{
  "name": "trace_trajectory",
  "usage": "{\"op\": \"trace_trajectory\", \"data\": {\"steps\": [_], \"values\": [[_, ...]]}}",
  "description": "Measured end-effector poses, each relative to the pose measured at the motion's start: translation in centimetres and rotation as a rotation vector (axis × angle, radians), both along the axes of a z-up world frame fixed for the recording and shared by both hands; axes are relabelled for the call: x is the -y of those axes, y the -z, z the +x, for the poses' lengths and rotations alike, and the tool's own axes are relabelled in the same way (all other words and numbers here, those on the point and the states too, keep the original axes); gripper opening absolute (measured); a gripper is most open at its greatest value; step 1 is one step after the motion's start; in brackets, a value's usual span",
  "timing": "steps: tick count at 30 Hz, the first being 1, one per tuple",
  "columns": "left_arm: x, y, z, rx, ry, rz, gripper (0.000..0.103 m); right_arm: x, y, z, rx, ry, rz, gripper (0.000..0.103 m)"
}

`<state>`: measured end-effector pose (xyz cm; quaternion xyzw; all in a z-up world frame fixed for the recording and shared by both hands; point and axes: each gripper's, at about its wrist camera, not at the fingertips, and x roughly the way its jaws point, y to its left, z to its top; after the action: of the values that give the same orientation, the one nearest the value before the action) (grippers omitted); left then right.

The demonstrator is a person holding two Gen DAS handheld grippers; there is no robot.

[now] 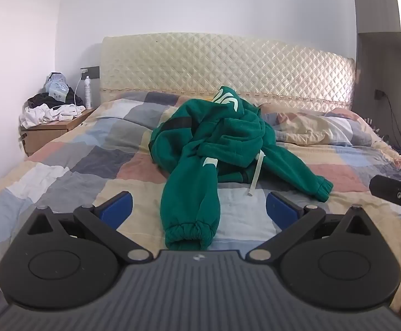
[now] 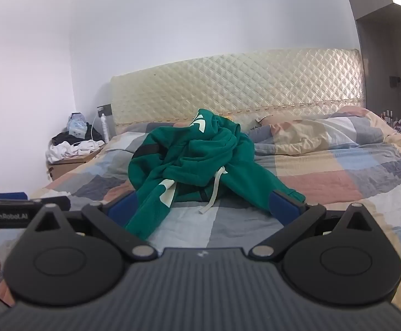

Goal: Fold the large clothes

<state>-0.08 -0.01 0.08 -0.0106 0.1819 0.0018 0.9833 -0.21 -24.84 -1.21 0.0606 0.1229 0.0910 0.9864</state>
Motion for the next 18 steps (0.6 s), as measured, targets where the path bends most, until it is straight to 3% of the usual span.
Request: {"op": "trace_trajectory", "data": {"steps": [18], "values": [[0.3, 0.6, 1.0, -0.025, -0.011, 0.005, 0.103, -0.1, 0.3, 0.2, -0.007, 0.0, -0.01, 0.103]]}}
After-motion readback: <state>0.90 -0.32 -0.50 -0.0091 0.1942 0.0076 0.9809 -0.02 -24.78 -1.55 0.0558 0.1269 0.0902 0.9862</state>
